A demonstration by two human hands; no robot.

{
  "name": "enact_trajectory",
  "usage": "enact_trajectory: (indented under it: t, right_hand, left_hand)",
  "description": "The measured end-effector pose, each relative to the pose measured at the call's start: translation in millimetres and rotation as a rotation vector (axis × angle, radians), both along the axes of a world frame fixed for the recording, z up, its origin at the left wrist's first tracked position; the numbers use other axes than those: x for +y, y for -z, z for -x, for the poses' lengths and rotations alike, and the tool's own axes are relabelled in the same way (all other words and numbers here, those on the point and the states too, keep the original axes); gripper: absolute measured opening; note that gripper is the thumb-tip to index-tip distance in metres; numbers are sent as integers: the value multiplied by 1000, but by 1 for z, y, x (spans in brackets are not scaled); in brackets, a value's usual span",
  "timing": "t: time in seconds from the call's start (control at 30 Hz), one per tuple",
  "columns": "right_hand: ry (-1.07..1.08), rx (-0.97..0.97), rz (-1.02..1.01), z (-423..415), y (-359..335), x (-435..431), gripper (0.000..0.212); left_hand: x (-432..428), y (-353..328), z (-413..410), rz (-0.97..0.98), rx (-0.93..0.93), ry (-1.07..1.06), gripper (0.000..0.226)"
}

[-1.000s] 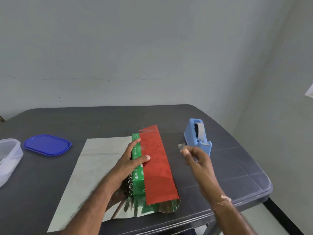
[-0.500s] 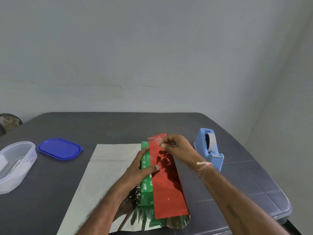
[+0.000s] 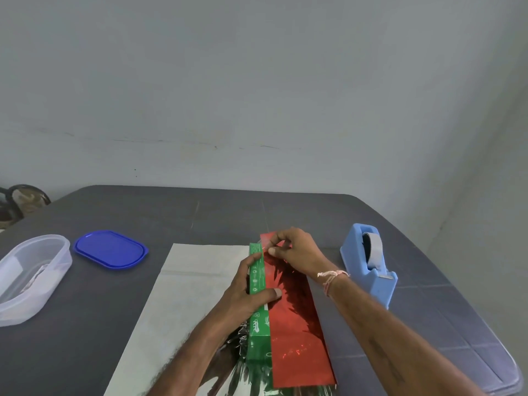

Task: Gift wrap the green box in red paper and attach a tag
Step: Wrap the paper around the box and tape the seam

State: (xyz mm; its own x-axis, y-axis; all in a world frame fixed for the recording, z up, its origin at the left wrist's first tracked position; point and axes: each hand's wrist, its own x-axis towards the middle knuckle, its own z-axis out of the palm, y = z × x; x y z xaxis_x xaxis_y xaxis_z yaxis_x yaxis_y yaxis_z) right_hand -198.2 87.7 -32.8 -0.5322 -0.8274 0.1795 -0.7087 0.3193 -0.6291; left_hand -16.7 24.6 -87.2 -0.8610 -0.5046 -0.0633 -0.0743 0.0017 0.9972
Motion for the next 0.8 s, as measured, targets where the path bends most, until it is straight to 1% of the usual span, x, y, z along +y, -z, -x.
enact_trajectory:
  t: [0.23, 0.33, 0.47, 0.67, 0.8]
  right_hand:
    - [3, 67, 13, -1, 5, -4, 2]
    - [20, 91, 30, -3, 7, -4, 5]
    - [34, 90, 38, -2, 10, -5, 6]
    - [38, 85, 31, -2, 12, -5, 10]
    - [48, 87, 22, -3, 11, -5, 12]
  left_hand:
    - [0, 0, 0, 1, 8, 3, 84]
    - [0, -1, 0, 6, 7, 5, 86]
    - [1, -1, -1, 2, 20, 3, 79]
    - [1, -2, -1, 3, 17, -4, 86]
    - [1, -3, -1, 5, 20, -3, 85]
